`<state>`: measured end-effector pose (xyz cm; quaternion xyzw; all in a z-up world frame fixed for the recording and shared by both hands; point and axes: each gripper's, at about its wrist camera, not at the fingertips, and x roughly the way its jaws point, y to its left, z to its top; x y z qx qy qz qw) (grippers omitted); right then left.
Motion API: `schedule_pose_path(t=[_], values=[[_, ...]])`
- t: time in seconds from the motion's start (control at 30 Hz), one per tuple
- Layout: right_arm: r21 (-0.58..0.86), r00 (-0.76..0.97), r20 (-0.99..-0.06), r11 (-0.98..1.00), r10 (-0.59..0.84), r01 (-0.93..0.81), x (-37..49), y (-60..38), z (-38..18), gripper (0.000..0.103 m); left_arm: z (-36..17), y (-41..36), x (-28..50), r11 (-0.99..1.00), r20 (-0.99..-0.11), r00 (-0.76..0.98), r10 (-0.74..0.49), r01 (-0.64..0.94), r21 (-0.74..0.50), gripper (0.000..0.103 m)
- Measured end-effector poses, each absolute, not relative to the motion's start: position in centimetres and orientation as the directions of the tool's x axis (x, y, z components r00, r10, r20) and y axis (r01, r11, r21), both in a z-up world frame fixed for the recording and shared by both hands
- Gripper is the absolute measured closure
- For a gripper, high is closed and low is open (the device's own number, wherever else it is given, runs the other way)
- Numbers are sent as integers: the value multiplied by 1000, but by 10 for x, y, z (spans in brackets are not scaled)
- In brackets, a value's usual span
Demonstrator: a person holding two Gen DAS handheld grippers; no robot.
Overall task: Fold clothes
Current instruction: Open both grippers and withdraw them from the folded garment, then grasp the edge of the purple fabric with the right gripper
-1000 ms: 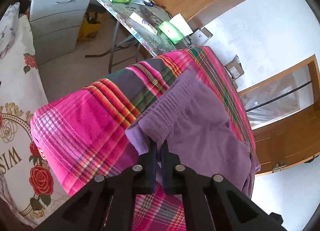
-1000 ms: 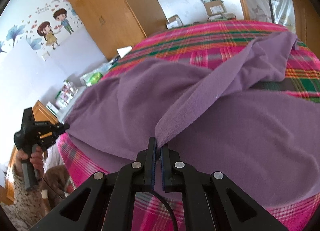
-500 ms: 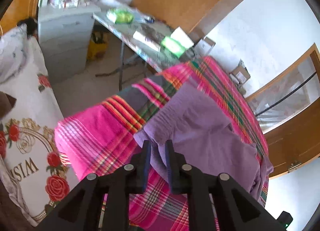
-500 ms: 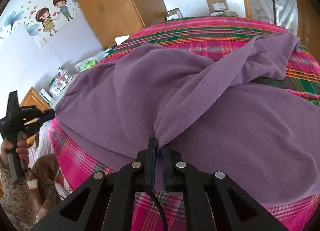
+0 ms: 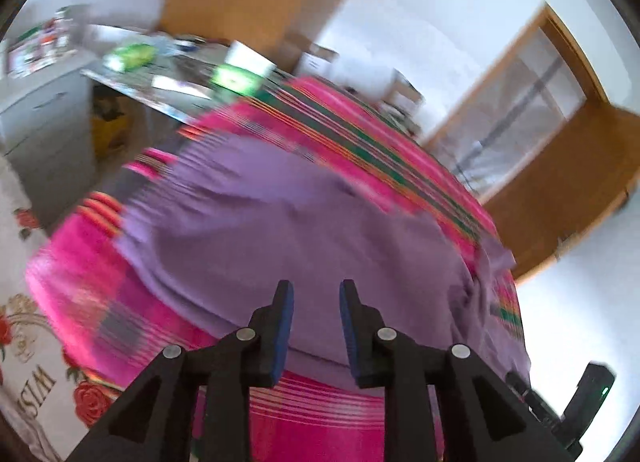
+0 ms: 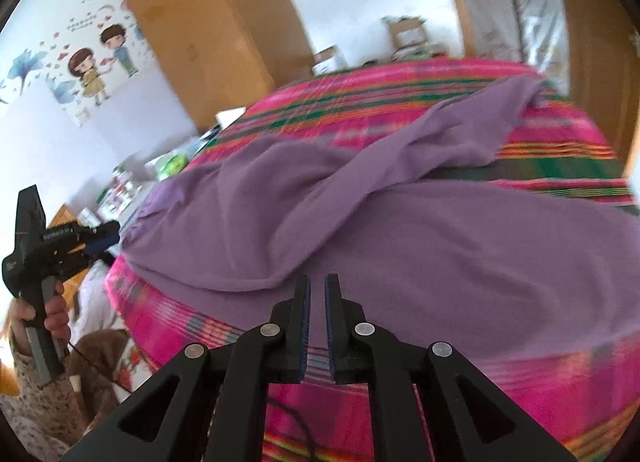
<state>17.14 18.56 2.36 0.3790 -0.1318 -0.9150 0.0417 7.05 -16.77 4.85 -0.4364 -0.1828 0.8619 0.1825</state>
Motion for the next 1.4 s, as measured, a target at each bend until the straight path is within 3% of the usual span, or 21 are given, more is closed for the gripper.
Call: schedule_pose_path(t=[0.37, 0.47, 0.67, 0.8, 1.4], values=[[183, -729, -684, -958, 35, -219, 213, 255, 35, 86, 48, -53, 95, -781, -719, -376, 585, -499, -374, 73], [165, -714, -695, -948, 83, -271, 217, 272, 30, 78, 46, -28, 107, -769, -742, -366, 561, -562, -305, 73], [128, -677, -715, -919, 175, -372, 224, 306, 19, 78, 39, -1, 122, -737, -765, -343, 545, -632, -242, 73], [189, -697, -708, -920, 114, -343, 184, 306, 9, 78, 34, 9, 128, -729, -778, -352, 521, -658, -191, 73], [277, -737, -675, -938, -36, -208, 35, 288, 19, 75, 22, 28, 117, -689, -777, -307, 549, -693, -212, 73]])
